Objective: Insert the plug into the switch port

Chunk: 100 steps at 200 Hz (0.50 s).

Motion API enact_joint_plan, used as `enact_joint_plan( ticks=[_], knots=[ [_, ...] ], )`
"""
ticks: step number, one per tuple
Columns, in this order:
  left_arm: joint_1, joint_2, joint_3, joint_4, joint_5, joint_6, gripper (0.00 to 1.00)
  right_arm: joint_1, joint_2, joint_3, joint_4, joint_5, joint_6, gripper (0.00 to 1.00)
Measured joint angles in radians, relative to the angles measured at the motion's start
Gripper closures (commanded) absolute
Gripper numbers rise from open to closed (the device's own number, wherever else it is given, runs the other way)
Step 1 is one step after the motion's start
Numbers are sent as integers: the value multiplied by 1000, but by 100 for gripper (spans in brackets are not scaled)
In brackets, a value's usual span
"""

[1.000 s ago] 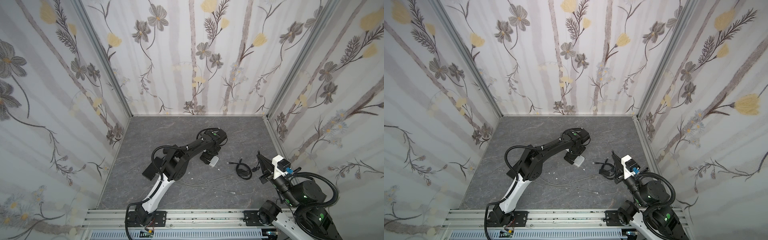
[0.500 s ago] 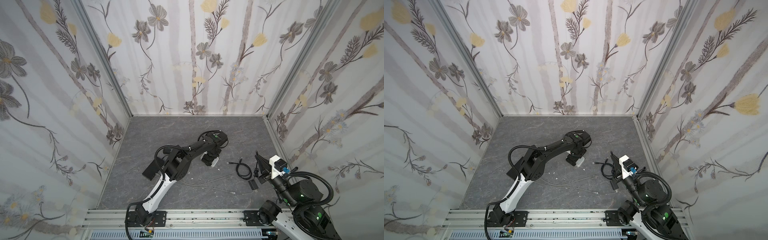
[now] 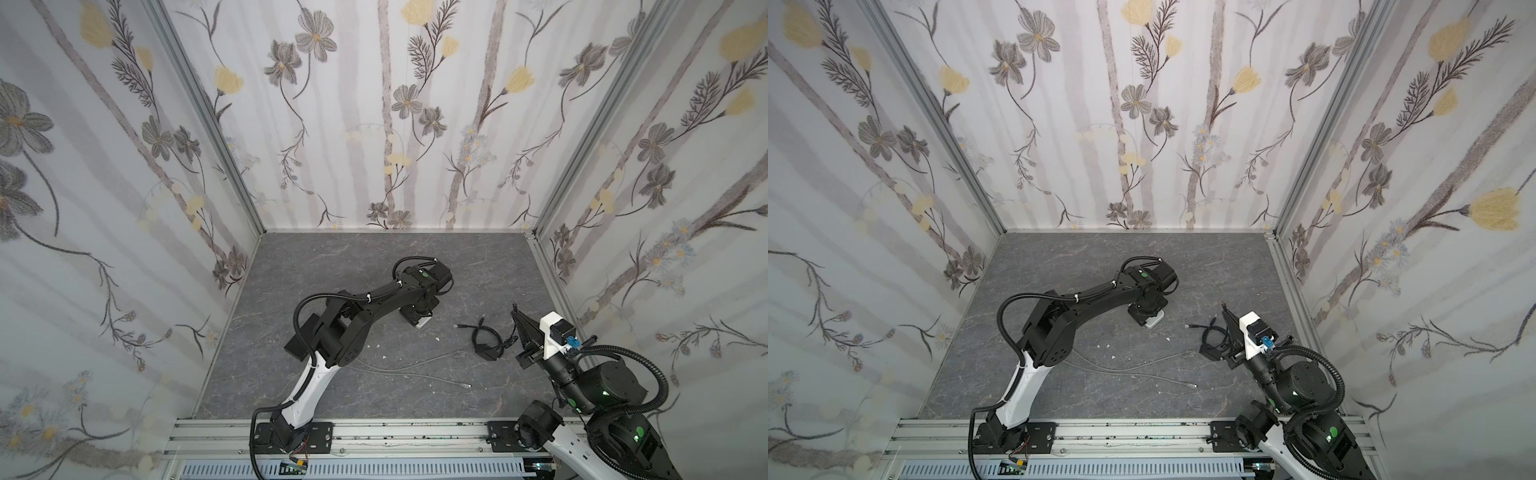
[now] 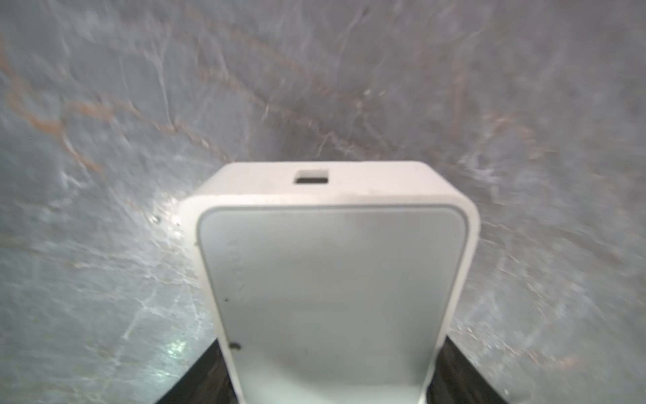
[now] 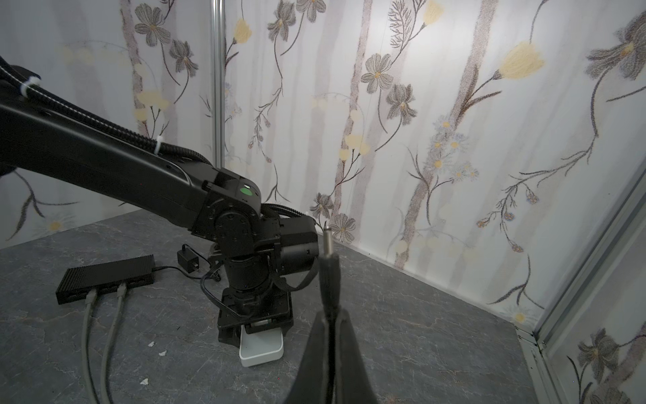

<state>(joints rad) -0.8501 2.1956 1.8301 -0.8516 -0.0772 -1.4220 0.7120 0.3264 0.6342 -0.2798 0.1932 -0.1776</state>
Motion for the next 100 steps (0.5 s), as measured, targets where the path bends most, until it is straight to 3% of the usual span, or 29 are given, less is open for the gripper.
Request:
enact_joint_plan(
  ticks=[24,45,66,100],
  knots=[
    [55,-278,-307,256,-7,226,35,0,22,-1,0,0,0,100],
    [154,-447,-489,453,95,443,40,0,57,-9,10,-6,0,100],
    [226,-479,-441,419,174,698,39,-1,105,-27,36,-16,0,100],
    [211,-426,-226,210,239,1160,42,-5,288,-67,165,-76,3,100]
  ],
)
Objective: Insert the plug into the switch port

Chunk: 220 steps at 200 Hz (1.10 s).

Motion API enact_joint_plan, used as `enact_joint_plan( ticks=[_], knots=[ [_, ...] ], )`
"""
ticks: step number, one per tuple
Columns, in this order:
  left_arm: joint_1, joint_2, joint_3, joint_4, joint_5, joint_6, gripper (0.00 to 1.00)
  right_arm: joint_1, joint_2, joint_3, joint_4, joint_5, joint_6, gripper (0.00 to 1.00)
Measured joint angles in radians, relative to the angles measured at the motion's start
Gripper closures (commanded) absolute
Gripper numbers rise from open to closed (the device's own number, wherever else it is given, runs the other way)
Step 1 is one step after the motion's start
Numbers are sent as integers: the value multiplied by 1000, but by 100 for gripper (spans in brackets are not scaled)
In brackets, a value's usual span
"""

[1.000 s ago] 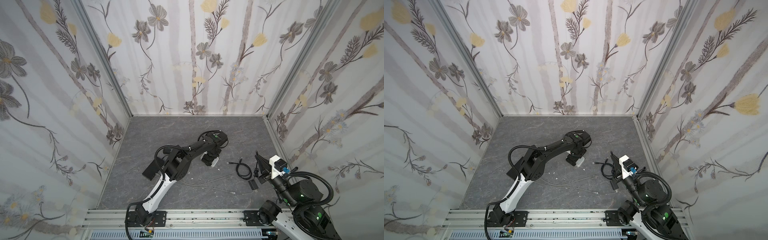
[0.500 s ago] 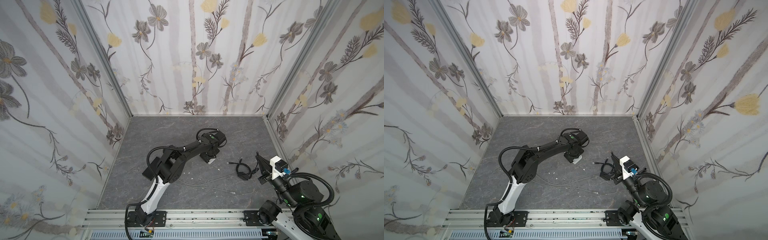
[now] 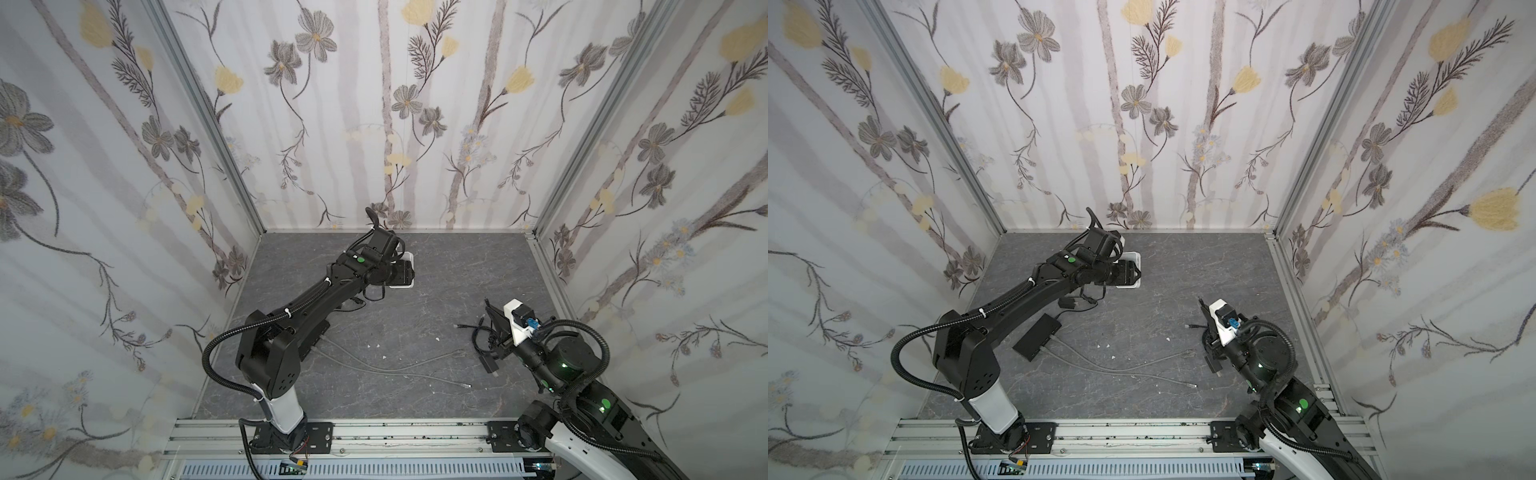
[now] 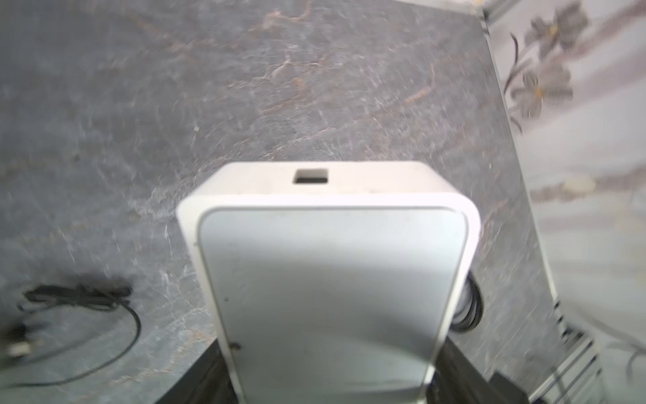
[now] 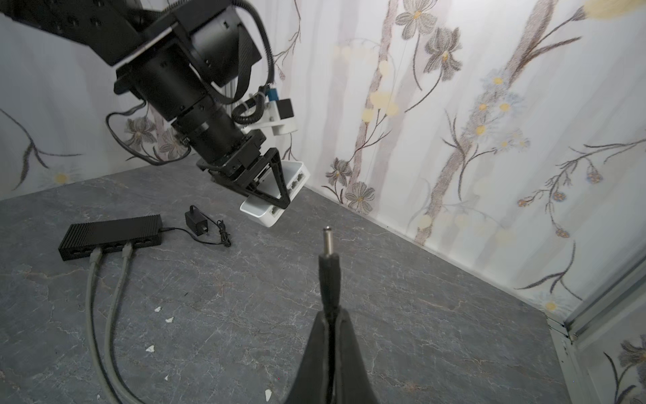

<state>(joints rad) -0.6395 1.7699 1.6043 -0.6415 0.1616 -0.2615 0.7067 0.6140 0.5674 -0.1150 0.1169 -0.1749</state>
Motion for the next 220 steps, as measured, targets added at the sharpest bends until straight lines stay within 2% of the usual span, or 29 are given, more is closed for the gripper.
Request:
enact_joint_plan(
  ticks=[33,69,104,121,148,220],
  knots=[
    [-10,32,10,-206,-23,322,44,-69,316,69,150,-97,16,100],
    [-55,-11,-87,-256,1,641,42,-146,563,164,349,-140,55,100],
    [-99,-8,-235,-259,48,930,43,-155,758,214,365,-216,70,100],
    [-98,24,-266,-253,37,1011,43,-155,822,218,351,-267,80,100],
    [-101,66,-301,-248,34,1093,43,-150,844,174,357,-317,101,100],
    [-141,159,-307,-237,22,1179,39,-147,827,74,300,-331,113,100]
  ],
)
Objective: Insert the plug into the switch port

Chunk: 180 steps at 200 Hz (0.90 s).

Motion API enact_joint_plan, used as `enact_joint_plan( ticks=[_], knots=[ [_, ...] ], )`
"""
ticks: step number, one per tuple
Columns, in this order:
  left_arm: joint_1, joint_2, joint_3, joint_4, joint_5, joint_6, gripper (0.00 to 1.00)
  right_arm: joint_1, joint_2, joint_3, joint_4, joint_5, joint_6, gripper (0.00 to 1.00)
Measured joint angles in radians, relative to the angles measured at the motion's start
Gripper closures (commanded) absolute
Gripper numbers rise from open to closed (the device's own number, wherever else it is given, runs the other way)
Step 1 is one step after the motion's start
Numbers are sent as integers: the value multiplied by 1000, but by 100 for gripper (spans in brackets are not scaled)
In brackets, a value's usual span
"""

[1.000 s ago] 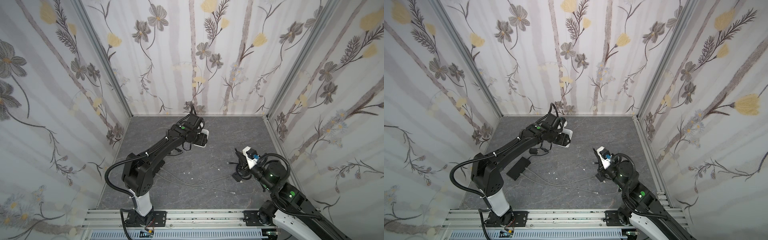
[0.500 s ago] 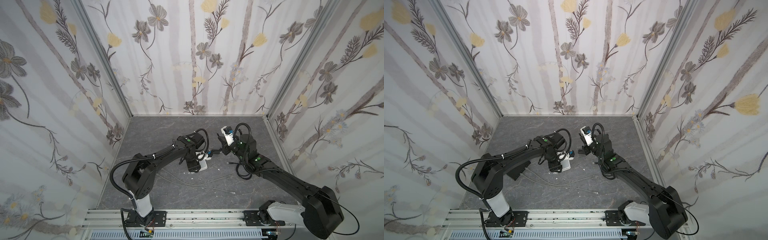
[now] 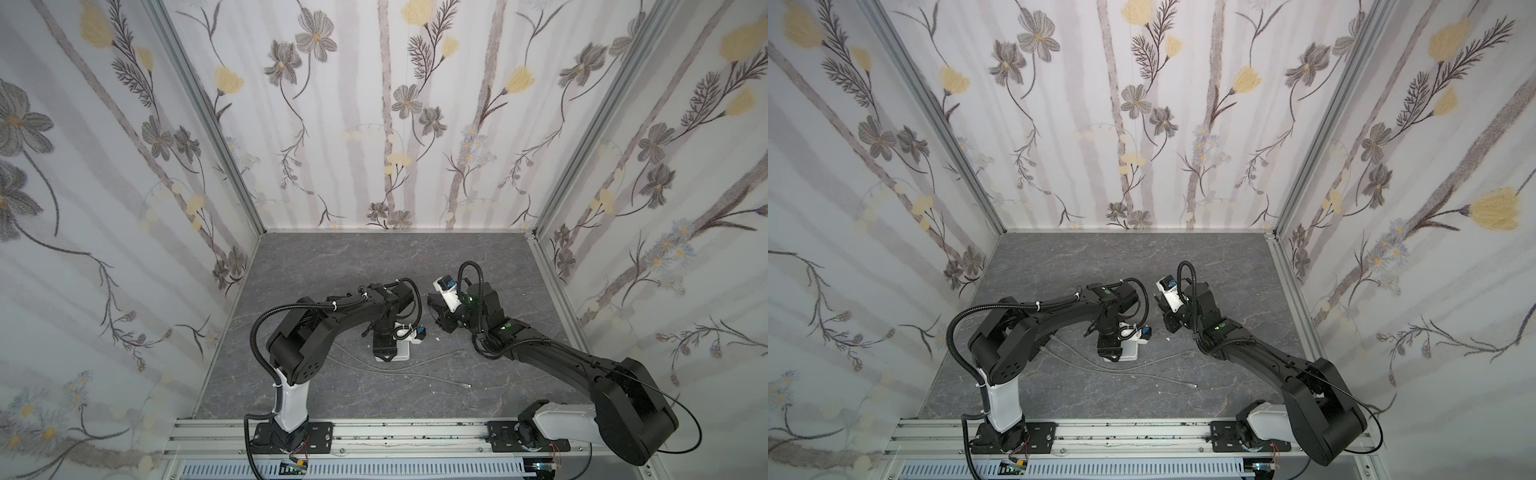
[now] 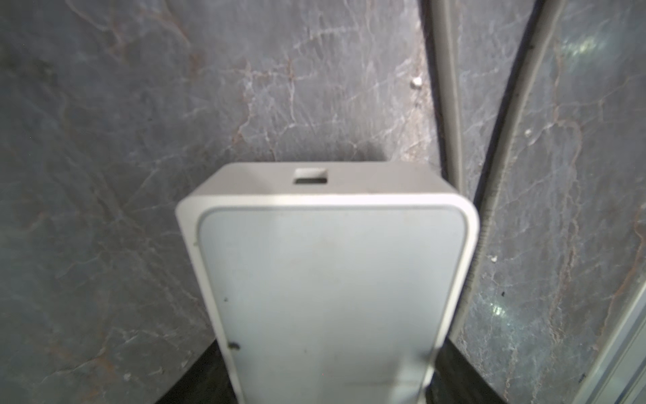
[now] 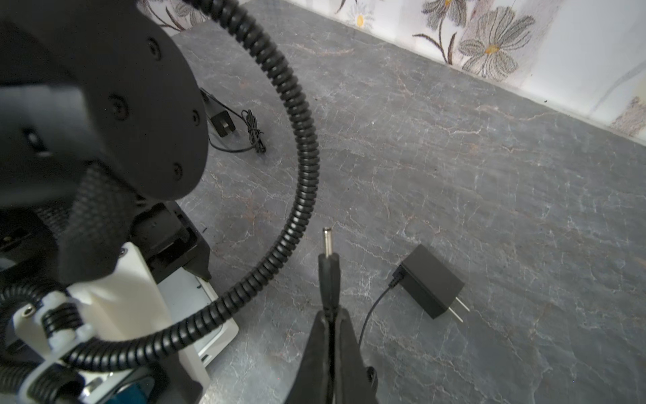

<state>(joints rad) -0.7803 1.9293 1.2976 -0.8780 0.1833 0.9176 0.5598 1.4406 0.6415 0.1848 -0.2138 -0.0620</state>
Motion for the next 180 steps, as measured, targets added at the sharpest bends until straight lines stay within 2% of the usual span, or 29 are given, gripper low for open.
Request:
enact_joint_plan(
  ticks=[21,50,99,119,142,180],
  knots=[
    [-2,8,1,2,-8,3,34,1,-13,3,-13,12,-3,100],
    [-8,2,-13,19,-37,3,34,2,-32,16,-50,27,-24,100],
    [-8,33,-5,59,-177,33,34,1,-51,32,-61,38,-49,100],
    [-8,31,-18,81,-204,94,26,1,-36,44,-55,37,-55,100],
    [-5,13,-41,130,-206,183,1,1,-26,45,-61,29,-55,100],
    [21,-21,-53,185,-207,250,0,1,-35,45,-61,-8,-51,100]
  ],
)
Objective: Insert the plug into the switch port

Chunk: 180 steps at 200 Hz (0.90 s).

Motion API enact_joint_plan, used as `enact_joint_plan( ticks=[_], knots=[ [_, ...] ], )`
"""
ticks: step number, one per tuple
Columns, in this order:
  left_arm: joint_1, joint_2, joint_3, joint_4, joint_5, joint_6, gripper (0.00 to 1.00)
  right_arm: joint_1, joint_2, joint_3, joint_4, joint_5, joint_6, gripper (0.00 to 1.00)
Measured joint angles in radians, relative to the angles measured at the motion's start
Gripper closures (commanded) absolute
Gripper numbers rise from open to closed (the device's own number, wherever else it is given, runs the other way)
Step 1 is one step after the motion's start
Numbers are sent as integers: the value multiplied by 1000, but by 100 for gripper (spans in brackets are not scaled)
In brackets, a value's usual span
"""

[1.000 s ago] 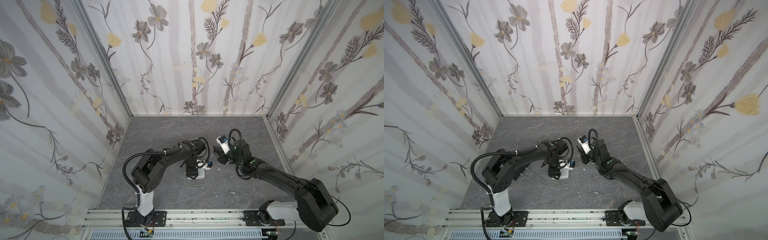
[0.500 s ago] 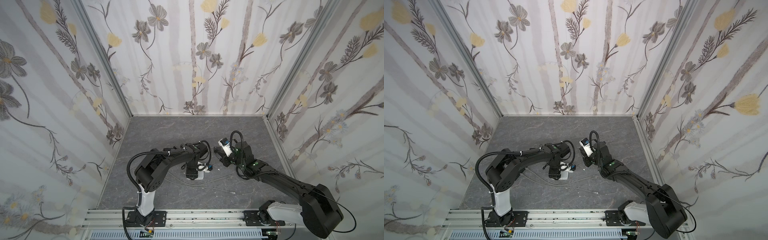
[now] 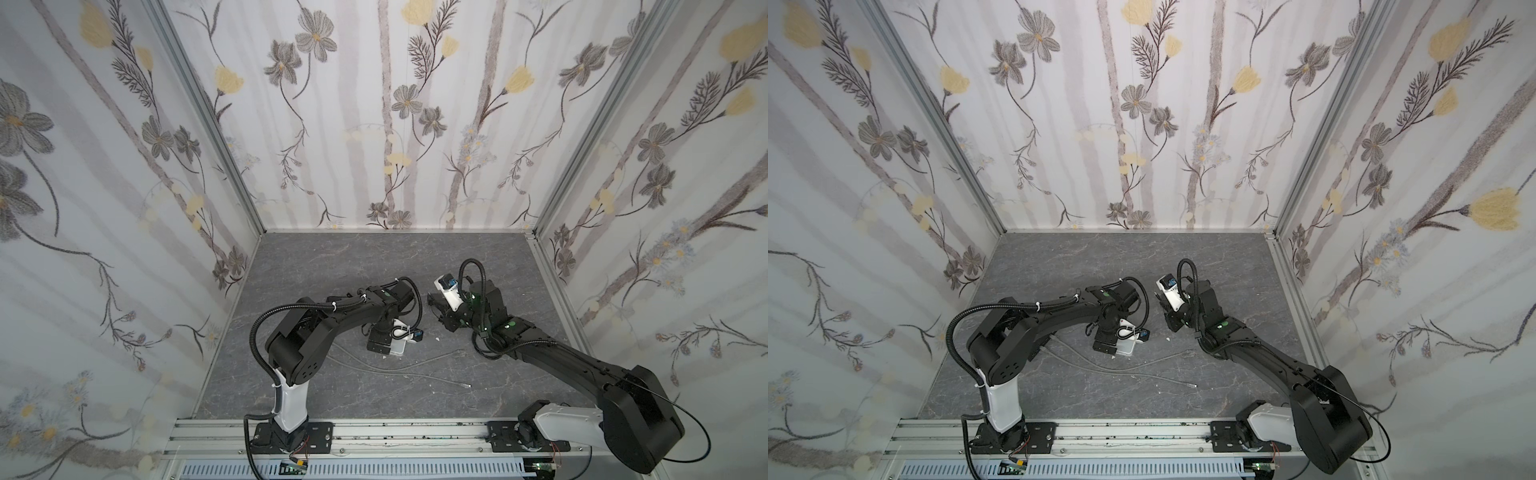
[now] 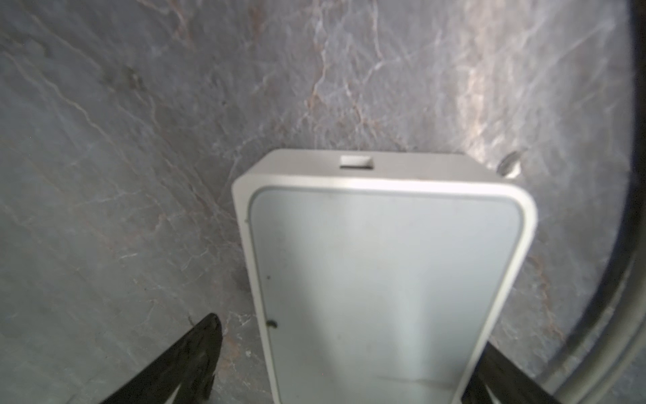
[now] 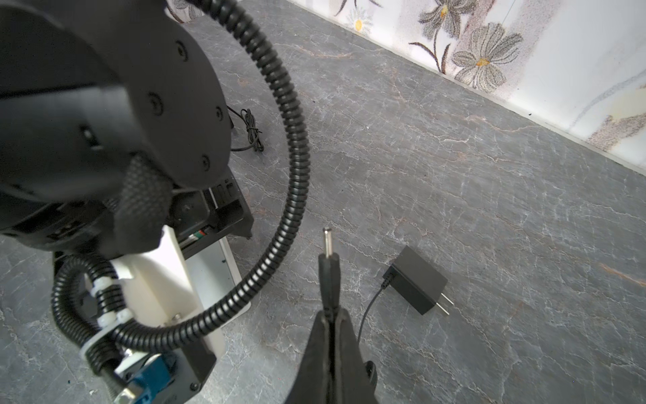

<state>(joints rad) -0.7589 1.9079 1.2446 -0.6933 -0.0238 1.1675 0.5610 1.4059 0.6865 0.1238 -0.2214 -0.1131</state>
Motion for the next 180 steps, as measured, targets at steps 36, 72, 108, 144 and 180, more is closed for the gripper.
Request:
enact_joint_plan(
  ticks=[36,72,108,144,180],
  knots=[
    [11,-120,3,87,-85,-96,0,2,-10,6,-3,-21,2,100],
    [51,-339,27,214,-80,-464,0,63,-19,-6,-24,-14,9,100],
    [166,-401,106,206,22,-837,8,97,10,30,-109,14,57,100],
    [263,-290,179,149,226,-1096,27,159,84,79,-246,53,106,100],
    [285,-60,365,15,381,-1214,35,208,140,70,-281,50,158,100]
  ],
)
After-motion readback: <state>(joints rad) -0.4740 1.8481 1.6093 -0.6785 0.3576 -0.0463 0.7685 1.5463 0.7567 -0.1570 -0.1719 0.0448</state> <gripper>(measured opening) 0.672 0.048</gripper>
